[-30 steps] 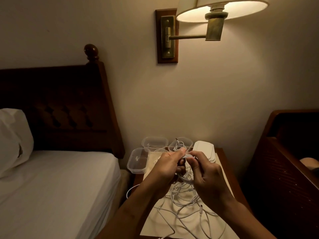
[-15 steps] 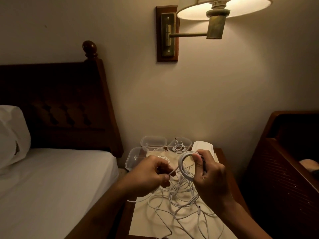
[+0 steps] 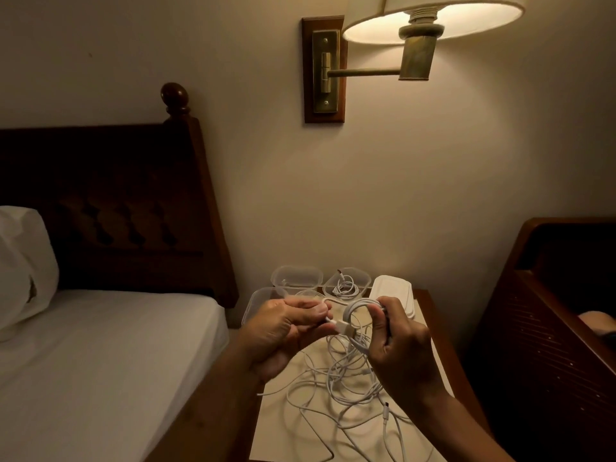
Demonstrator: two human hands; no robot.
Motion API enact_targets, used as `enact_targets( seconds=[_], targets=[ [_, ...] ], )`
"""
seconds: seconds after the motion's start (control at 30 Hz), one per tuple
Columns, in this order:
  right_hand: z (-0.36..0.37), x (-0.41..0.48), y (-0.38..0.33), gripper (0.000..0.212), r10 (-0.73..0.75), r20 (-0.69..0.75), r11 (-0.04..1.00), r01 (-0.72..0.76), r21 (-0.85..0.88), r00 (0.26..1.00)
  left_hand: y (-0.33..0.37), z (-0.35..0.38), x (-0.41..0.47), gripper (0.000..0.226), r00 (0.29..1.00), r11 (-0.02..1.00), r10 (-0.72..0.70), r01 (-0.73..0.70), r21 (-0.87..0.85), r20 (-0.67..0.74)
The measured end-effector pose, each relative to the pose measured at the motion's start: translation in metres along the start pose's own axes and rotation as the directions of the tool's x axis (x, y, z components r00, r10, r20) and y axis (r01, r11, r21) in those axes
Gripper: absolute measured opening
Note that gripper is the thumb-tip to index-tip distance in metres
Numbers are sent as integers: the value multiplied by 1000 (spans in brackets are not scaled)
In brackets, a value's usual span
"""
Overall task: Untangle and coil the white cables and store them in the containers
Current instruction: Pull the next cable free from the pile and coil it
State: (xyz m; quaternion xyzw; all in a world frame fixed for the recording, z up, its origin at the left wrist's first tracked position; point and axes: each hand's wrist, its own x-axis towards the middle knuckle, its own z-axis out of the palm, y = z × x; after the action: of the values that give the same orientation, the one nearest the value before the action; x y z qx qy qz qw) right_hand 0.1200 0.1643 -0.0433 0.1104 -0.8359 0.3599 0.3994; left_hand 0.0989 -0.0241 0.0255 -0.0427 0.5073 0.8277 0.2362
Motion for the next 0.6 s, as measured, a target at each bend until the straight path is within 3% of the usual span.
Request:
enact_targets(
  seconds=[0.13,0.3,0.43,0.6],
  targets=[
    [6,-1,2,11,32,6,999,-33,38,999,-27,13,3,27,954,965,261,-261,19,-146],
    [7,0,-2,14,88,13,990,-89,108,996,-50,19,2,13,746,747,633,-520,414,-207],
    [5,5,-6,12,151,39,971,-155,179,988,-56,24,2,13,627,638,750,-601,482,-210],
    [1,10,-14,10,66,40,984,-72,165,997,-56,24,0,17,528,522,830,-619,587,-181]
  ],
)
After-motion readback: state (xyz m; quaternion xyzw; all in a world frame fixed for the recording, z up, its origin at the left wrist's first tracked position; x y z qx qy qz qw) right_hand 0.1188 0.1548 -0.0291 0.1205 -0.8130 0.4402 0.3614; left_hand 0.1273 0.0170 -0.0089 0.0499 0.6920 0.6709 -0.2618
